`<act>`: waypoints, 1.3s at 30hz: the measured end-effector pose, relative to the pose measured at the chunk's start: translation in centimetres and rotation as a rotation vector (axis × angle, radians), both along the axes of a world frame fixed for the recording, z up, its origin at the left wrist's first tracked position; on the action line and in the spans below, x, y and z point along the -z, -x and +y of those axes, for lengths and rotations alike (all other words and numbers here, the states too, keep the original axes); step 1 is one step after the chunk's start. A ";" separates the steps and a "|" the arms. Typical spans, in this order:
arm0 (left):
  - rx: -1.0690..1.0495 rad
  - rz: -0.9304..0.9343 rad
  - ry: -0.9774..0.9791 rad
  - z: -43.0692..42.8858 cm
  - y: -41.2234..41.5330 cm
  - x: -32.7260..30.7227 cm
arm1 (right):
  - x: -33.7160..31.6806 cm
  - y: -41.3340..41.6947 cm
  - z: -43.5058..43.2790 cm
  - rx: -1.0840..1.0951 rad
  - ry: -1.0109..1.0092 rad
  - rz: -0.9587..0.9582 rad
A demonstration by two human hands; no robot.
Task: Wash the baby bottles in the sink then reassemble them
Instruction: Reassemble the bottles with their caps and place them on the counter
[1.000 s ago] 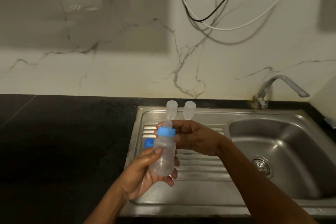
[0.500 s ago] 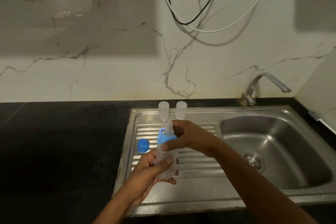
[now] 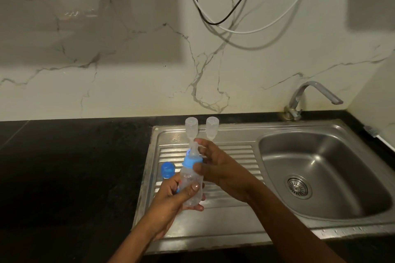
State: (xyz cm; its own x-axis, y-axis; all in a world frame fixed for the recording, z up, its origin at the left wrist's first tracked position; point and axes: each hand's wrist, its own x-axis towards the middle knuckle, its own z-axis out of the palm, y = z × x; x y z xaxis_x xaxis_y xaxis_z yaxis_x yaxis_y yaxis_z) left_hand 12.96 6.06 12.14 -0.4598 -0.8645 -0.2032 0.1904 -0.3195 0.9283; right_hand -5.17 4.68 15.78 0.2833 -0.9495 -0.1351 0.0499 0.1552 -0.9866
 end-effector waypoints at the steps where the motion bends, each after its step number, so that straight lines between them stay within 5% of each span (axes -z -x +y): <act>1: -0.008 -0.008 -0.005 0.0 0.0 0.1 | -0.1 0.2 0.0 0.014 -0.029 -0.108; 3: 0.007 -0.018 -0.001 0.0 -0.2 0.3 | -0.4 0.3 0.0 0.048 -0.021 -0.122; 6: 0.024 -0.027 0.002 0.2 -0.3 0.7 | 0.3 -0.2 -0.1 0.043 0.049 0.179; 10: -0.011 -0.005 -0.018 0.2 -0.3 0.8 | 0.4 0.0 0.0 0.034 -0.044 -0.093; 15: -0.009 -0.026 -0.035 0.5 -0.5 1.3 | 0.7 -0.1 0.0 0.054 0.038 0.156; 18: -0.021 -0.008 -0.052 0.5 -0.3 1.2 | 0.8 0.2 0.2 0.023 -0.036 -0.051; 23: 0.008 0.002 -0.060 0.7 0.5 0.8 | 0.8 0.5 0.3 0.099 0.025 0.068; 26: 0.016 0.043 -0.071 0.9 1.2 0.1 | 1.0 1.2 0.5 0.025 -0.077 -0.141; 30: 0.012 0.010 -0.070 1.2 2.1 -0.1 | 0.9 1.8 0.7 0.073 0.015 -0.003; 34: 0.010 0.029 -0.071 1.7 3.3 -0.6 | 1.0 2.8 0.8 -0.005 -0.076 -0.185; 39: 0.005 0.042 -0.084 2.2 5.3 -0.5 | 0.8 4.6 1.0 0.035 0.002 -0.048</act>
State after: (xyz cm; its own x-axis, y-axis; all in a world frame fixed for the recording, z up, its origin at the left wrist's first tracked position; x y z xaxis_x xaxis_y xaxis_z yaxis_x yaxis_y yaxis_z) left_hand 7.71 8.29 12.64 -0.4733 -0.8431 -0.2551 0.2268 -0.3965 0.8896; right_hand -9.73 5.71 14.95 0.2562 -0.9591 -0.1200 0.1025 0.1504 -0.9833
